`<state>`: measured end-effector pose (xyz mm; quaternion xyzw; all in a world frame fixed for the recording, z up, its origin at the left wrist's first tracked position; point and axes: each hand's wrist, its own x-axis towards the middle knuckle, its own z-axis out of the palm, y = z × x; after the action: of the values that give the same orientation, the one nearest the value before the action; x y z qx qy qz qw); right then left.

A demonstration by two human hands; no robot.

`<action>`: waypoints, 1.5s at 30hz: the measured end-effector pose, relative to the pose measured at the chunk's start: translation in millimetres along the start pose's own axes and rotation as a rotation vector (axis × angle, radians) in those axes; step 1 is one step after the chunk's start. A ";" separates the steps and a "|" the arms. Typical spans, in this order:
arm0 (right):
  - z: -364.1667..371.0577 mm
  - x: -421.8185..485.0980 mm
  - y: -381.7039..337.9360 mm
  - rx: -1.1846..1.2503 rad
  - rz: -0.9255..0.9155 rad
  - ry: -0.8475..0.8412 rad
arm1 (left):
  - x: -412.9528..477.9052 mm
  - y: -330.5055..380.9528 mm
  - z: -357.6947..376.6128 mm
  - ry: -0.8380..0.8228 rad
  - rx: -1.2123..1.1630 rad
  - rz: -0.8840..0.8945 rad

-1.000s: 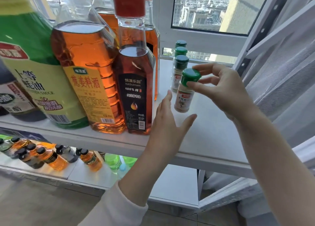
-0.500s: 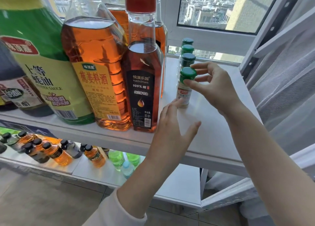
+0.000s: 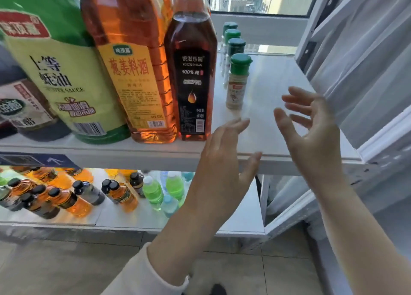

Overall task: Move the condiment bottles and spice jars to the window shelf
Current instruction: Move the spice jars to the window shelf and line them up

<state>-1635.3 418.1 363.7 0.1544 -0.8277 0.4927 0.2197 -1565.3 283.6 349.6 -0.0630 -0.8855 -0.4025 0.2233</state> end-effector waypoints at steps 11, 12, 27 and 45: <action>41.3 -243.7 -36.5 -0.386 0.114 -0.065 | -158.9 -69.7 -54.0 -0.185 0.470 0.403; 44.6 -263.6 -38.7 -0.411 0.117 -0.086 | -173.8 -74.2 -56.7 -0.224 0.485 0.406; 14.8 -488.2 -85.6 -0.729 0.184 -0.163 | -362.2 -45.1 -77.7 -0.483 0.552 0.568; -67.5 -771.9 -248.0 -1.080 0.868 0.125 | -569.9 61.0 -82.6 -0.821 0.113 1.140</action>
<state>-843.3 392.1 179.0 -0.3503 -0.9295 0.0634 0.0962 -1010.5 302.0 184.7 -0.6523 -0.7467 -0.1200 0.0502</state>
